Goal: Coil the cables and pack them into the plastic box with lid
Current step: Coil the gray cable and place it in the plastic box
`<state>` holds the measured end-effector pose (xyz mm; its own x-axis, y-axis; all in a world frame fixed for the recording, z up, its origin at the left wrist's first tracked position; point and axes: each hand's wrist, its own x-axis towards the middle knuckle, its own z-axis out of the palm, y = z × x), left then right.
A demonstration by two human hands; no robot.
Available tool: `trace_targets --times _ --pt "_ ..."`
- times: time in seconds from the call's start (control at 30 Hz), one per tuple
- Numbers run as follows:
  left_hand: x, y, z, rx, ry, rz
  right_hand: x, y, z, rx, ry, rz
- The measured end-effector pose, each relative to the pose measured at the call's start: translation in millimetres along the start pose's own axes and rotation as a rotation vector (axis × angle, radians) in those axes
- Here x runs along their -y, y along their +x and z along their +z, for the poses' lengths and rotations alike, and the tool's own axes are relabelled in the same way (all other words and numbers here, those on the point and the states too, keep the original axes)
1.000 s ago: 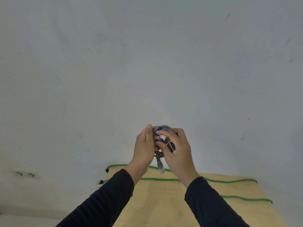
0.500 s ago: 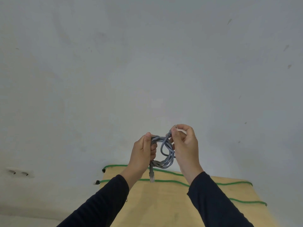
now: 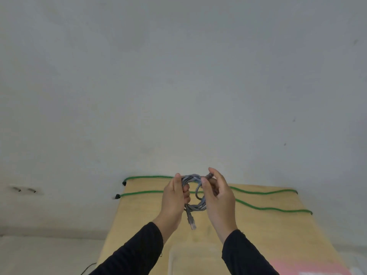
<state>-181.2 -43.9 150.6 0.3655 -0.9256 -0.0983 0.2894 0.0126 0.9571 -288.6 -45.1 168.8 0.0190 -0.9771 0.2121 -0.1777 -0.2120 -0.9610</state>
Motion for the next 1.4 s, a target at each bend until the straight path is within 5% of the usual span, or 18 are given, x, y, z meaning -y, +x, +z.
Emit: trace_targets --times 0.5,1.03,1.23,1.4 --pt "140 -102 -4 -0.038 0.541 -0.197 -114 -112 -62 0.051 -0.142 0.432" --pt "166 -95 -16 -0.052 0.862 -0.163 -161 -110 -55 0.256 -0.102 0.653" --pt "166 -94 -21 0.008 1.023 -0.124 -155 -111 -58 0.514 -0.325 0.416" --pt "155 -98 -17 0.112 1.129 -0.136 -146 -119 -61 0.628 -0.768 0.049"
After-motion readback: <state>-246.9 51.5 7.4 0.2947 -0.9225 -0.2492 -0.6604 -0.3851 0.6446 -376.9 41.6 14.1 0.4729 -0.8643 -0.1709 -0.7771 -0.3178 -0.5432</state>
